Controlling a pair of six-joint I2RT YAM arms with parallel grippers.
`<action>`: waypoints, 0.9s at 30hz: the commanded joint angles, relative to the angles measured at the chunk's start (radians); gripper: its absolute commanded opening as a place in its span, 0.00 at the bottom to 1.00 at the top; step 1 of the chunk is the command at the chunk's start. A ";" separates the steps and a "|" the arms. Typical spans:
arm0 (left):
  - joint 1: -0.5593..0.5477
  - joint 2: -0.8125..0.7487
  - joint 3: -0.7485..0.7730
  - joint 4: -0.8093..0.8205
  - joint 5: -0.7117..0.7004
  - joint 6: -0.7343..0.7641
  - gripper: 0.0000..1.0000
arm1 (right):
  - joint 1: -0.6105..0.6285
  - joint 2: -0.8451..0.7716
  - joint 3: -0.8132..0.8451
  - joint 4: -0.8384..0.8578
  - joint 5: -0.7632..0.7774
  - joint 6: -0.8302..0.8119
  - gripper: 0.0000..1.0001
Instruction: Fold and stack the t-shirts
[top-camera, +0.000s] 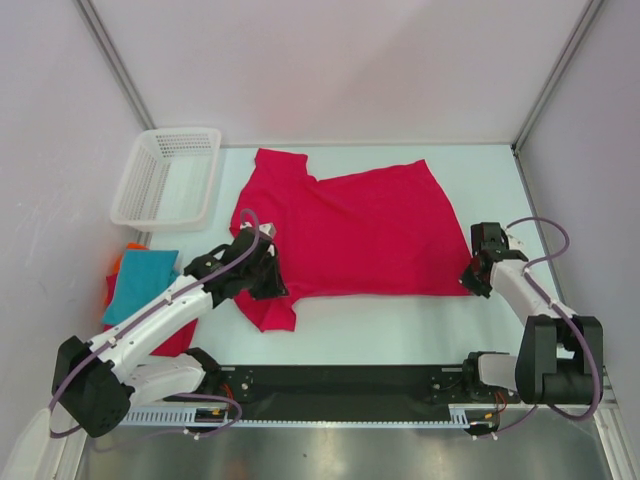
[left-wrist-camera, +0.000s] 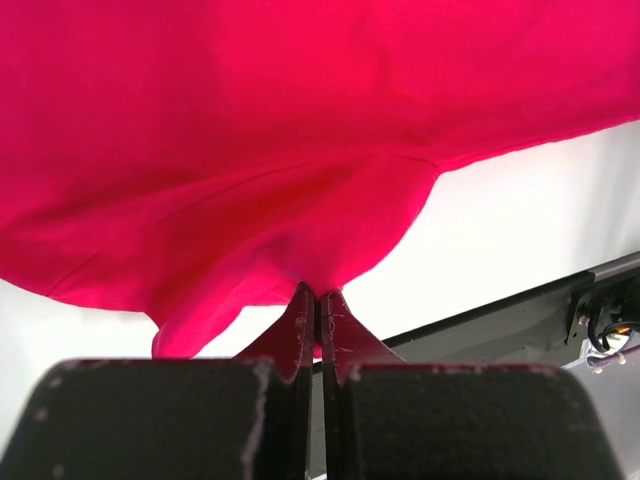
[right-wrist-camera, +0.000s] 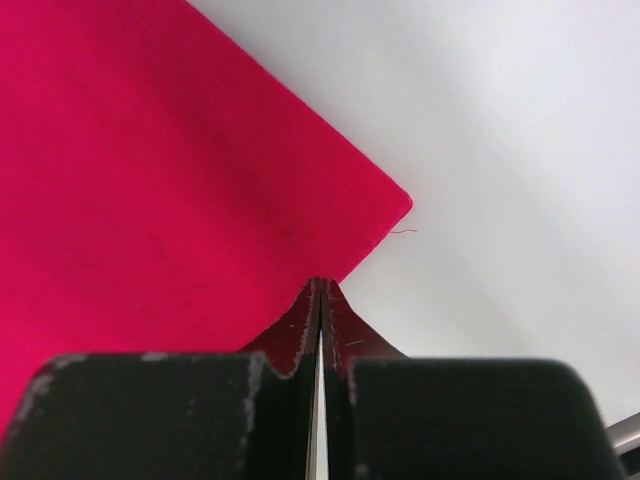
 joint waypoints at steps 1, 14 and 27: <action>0.016 -0.029 0.035 0.007 0.016 0.029 0.00 | 0.005 -0.075 0.003 0.004 0.002 -0.006 0.00; 0.047 -0.029 0.052 0.016 0.045 0.035 0.00 | 0.082 -0.061 0.000 -0.029 0.007 0.024 0.46; 0.097 0.049 0.182 0.019 0.089 0.079 0.00 | 0.146 0.003 -0.011 -0.011 0.033 0.058 0.47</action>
